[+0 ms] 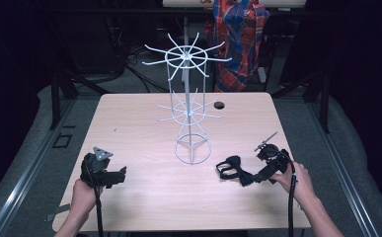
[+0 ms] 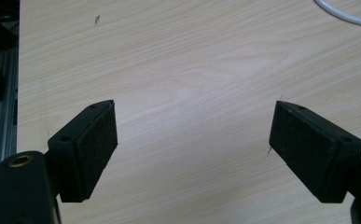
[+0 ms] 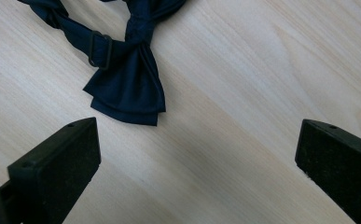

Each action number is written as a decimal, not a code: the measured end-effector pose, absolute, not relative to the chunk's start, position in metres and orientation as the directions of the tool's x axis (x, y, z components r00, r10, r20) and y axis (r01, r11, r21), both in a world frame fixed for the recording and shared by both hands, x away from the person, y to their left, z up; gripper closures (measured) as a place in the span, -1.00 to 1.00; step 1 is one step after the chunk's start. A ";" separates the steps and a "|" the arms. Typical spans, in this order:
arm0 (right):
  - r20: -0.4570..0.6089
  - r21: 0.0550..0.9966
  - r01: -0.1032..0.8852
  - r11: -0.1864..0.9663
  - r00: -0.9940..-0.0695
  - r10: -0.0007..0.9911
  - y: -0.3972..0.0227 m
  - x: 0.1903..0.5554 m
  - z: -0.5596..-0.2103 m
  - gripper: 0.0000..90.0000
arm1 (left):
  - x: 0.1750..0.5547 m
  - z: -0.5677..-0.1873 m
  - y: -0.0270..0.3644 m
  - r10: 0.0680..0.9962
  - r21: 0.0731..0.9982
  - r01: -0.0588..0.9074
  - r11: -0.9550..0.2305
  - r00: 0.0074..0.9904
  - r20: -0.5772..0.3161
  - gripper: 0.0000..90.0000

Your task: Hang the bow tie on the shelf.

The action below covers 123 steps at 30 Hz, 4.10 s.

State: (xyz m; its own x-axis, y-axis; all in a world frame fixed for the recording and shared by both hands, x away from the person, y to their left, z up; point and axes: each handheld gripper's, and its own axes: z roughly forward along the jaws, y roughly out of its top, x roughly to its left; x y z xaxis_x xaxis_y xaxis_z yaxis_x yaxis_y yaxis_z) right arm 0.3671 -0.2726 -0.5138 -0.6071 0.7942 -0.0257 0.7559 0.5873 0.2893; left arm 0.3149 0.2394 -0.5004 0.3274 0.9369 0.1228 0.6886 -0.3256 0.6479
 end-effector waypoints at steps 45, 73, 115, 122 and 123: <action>0.000 0.293 0.702 0.649 -0.678 0.735 -0.221 0.379 -0.530 -0.17 | 0.315 -0.501 0.239 0.936 0.646 0.689 -0.328 0.330 0.123 -0.65; -0.056 0.252 0.710 0.658 -0.668 0.742 -0.213 0.376 -0.542 0.46 | 0.315 -0.501 0.239 0.937 0.648 0.689 -0.325 0.325 0.125 -0.65; -0.056 0.369 0.694 0.618 -0.647 0.760 -0.225 0.372 -0.517 0.69 | 0.315 -0.501 0.239 0.936 0.646 0.690 -0.328 0.329 0.123 -0.66; -0.049 0.398 0.693 0.601 -0.638 0.769 -0.227 0.370 -0.513 0.69 | 0.315 -0.501 0.239 0.936 0.644 0.691 -0.328 0.329 0.124 -0.65; -0.057 0.390 0.688 0.612 -0.646 0.761 -0.227 0.371 -0.511 0.69 | 0.315 -0.501 0.239 0.936 0.644 0.691 -0.328 0.328 0.124 -0.65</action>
